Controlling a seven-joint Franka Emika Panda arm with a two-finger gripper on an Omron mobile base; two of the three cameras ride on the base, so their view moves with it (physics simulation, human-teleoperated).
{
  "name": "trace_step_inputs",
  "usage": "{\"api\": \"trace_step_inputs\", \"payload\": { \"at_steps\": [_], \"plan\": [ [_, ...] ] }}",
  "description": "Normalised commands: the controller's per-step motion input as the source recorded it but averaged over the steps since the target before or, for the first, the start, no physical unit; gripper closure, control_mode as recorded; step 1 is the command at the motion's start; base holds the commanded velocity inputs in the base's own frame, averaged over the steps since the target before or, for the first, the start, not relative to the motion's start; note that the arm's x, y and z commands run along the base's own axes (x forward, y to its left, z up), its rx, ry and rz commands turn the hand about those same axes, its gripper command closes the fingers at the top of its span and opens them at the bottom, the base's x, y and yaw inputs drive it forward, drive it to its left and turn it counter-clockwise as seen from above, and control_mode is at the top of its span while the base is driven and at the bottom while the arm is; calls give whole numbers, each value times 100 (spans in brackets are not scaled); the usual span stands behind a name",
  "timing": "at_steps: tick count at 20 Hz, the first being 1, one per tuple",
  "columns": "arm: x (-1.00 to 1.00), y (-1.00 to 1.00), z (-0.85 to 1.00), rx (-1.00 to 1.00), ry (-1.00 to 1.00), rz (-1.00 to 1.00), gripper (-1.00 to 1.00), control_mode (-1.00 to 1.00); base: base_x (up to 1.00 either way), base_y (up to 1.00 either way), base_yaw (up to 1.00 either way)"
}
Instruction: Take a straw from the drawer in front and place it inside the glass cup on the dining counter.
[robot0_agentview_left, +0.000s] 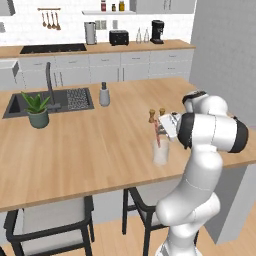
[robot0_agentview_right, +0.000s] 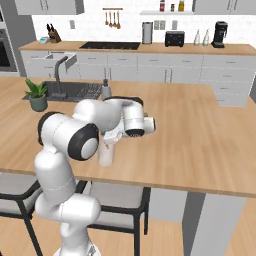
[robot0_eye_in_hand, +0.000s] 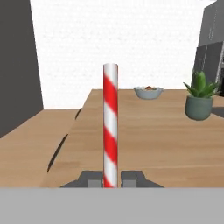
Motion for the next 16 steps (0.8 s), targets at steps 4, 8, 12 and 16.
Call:
{"api": "trace_step_inputs", "payload": {
  "at_steps": [4, 8, 12, 16],
  "plan": [
    [-76, 0, -1, 4, -10, 5, 100, -100, 0, 0, 0],
    [-21, -2, -16, 2, -8, 3, 100, -100, 0, 0, 0],
    [0, -2, -21, 0, -5, 2, 100, -100, 0, 0, 0],
    [0, -1, -4, 0, -4, 2, -100, -100, 0, 0, 0]
  ]
}}
